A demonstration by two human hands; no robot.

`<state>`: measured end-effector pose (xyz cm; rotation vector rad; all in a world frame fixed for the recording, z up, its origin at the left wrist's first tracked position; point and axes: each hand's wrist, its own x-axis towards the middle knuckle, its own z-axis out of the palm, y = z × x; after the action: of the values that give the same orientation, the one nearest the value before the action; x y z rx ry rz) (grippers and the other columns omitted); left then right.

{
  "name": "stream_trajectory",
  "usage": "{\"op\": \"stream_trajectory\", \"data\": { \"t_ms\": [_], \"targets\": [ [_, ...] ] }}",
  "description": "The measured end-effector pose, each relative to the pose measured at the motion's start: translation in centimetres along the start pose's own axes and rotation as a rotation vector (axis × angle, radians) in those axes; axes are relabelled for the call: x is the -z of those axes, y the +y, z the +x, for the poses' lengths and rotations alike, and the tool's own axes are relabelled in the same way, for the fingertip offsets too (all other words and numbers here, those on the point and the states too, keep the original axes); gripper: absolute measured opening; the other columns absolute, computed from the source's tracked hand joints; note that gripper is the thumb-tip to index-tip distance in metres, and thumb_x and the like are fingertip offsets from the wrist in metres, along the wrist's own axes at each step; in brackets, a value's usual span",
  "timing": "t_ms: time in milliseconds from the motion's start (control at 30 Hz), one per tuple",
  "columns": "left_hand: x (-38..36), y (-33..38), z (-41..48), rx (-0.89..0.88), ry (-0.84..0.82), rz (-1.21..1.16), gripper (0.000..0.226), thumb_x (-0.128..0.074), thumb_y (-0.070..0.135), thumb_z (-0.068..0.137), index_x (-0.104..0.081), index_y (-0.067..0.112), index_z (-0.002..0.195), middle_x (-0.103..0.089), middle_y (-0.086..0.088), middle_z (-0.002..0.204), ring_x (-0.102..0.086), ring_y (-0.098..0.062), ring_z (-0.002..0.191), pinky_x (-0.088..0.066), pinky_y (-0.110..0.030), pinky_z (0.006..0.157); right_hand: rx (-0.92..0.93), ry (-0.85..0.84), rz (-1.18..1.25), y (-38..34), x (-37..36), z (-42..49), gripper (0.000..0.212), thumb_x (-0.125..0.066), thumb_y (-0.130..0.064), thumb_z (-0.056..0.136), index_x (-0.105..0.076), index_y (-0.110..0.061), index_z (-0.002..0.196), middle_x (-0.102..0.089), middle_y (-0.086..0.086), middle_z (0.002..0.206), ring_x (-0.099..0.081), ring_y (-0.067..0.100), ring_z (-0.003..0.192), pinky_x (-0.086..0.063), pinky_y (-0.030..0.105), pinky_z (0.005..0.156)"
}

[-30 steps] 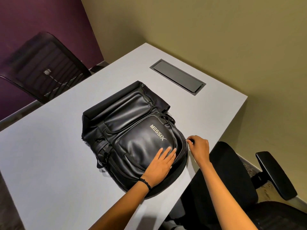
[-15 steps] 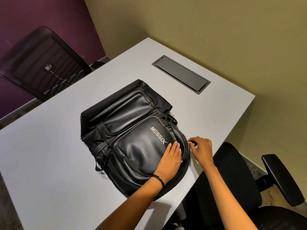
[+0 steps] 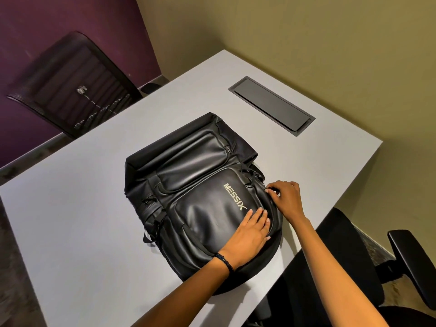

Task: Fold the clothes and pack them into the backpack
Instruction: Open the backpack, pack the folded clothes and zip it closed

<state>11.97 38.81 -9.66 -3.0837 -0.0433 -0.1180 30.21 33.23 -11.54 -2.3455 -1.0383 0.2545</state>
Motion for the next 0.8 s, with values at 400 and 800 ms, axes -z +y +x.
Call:
{"op": "stream_trajectory", "data": {
  "t_ms": [400, 800],
  "targets": [
    [0.9, -0.2, -1.3, -0.040, -0.302, -0.088, 0.051, -0.025, 0.035, 0.090, -0.065, 0.020, 0.117, -0.063, 0.000, 0.126, -0.053, -0.019, 0.125, -0.038, -0.034, 0.106, 0.054, -0.094, -0.119, -3.1, -2.3, 4.7, 0.015, -0.057, -0.013, 0.089, -0.072, -0.015, 0.091, -0.073, 0.002, 0.092, -0.062, 0.025, 0.089, -0.024, 0.034, 0.092],
    [0.5, -4.0, -5.7, -0.123, -0.089, -0.135, 0.043, -0.036, 0.035, 0.096, -0.047, 0.024, 0.136, -0.041, -0.001, 0.147, -0.037, -0.019, 0.137, -0.030, -0.037, 0.114, -0.160, -0.082, 0.243, -3.0, -2.0, 1.5, 0.023, -0.060, -0.006, 0.086, -0.065, -0.009, 0.108, -0.055, 0.011, 0.110, -0.056, 0.025, 0.102, -0.038, 0.023, 0.083]
  ]
}}
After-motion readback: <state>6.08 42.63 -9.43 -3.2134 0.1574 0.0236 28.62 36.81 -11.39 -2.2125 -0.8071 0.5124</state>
